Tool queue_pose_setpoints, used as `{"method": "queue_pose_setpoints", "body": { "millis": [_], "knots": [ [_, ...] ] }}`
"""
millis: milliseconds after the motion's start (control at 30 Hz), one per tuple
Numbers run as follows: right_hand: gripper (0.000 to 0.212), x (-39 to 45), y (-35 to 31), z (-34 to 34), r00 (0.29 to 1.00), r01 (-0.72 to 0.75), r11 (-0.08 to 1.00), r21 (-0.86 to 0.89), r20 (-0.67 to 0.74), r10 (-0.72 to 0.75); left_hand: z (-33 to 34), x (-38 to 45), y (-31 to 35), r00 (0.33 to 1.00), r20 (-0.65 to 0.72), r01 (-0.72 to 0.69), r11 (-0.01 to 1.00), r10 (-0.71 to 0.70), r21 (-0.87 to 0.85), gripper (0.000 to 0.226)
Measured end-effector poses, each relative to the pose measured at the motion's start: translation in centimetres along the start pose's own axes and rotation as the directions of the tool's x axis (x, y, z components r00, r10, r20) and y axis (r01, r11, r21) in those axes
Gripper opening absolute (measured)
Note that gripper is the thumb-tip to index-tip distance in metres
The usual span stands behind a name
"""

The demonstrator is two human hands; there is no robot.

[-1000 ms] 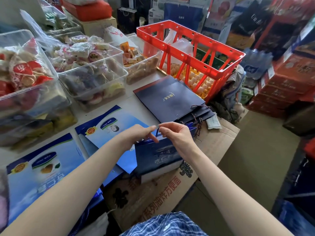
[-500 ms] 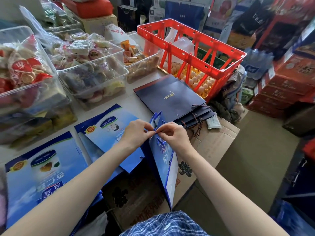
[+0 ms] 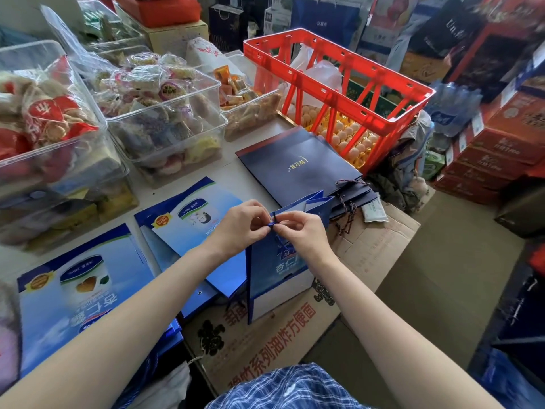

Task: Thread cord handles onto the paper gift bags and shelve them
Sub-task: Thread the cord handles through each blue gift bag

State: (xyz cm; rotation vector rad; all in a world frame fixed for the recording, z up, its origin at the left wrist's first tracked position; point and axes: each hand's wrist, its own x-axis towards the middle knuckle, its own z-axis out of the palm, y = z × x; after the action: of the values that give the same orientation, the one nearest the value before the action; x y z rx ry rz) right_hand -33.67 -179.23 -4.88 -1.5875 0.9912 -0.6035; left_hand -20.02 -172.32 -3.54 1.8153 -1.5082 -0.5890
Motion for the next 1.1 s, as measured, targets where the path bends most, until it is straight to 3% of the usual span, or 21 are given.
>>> {"method": "queue_pose_setpoints", "body": {
  "millis": [200, 333, 433, 633, 867, 1000, 1100],
  "knots": [
    [0.015, 0.3, -0.8, -0.2, 0.999, -0.002, 1.0, 0.02, -0.037, 0.002, 0.2, 0.1, 0.0, 1.0, -0.018, -0.012, 1.0, 0.012, -0.008, 0.003],
    [0.009, 0.5, -1.2, -0.3, 0.992, 0.08, 0.971, -0.227, -0.076, -0.1, 0.3, 0.2, 0.0, 0.998, -0.039, -0.039, 0.999, 0.039, 0.014, 0.003],
    [0.013, 0.5, -1.5, -0.5, 0.988, 0.149, 0.928, -0.343, 0.012, -0.154, 0.5, 0.3, -0.3, 0.997, -0.055, -0.06, 0.998, 0.061, 0.027, 0.002],
    [0.017, 1.1, -1.7, -1.3, 0.976, 0.156, 0.917, -0.368, 0.203, -0.085, 0.6, 0.4, -0.6, 0.994, -0.098, 0.044, 0.999, -0.046, -0.019, 0.004],
    [0.018, 1.4, -1.7, -1.1, 0.988, 0.134, 0.921, -0.365, 0.125, -0.094, 0.3, 0.9, -0.9, 0.991, -0.023, 0.13, 0.98, -0.135, -0.153, 0.006],
    [0.018, 1.6, -1.5, -1.2, 0.988, 0.133, 0.917, -0.375, 0.129, -0.09, -0.6, 1.0, -1.6, 0.978, 0.11, 0.201, 0.95, -0.18, -0.238, 0.014],
    [0.019, 1.5, -1.4, -1.1, 0.99, 0.108, 0.937, -0.333, 0.125, -0.069, -0.8, 1.1, -1.5, 0.978, 0.115, 0.199, 0.955, -0.177, -0.221, 0.018]
  ]
}}
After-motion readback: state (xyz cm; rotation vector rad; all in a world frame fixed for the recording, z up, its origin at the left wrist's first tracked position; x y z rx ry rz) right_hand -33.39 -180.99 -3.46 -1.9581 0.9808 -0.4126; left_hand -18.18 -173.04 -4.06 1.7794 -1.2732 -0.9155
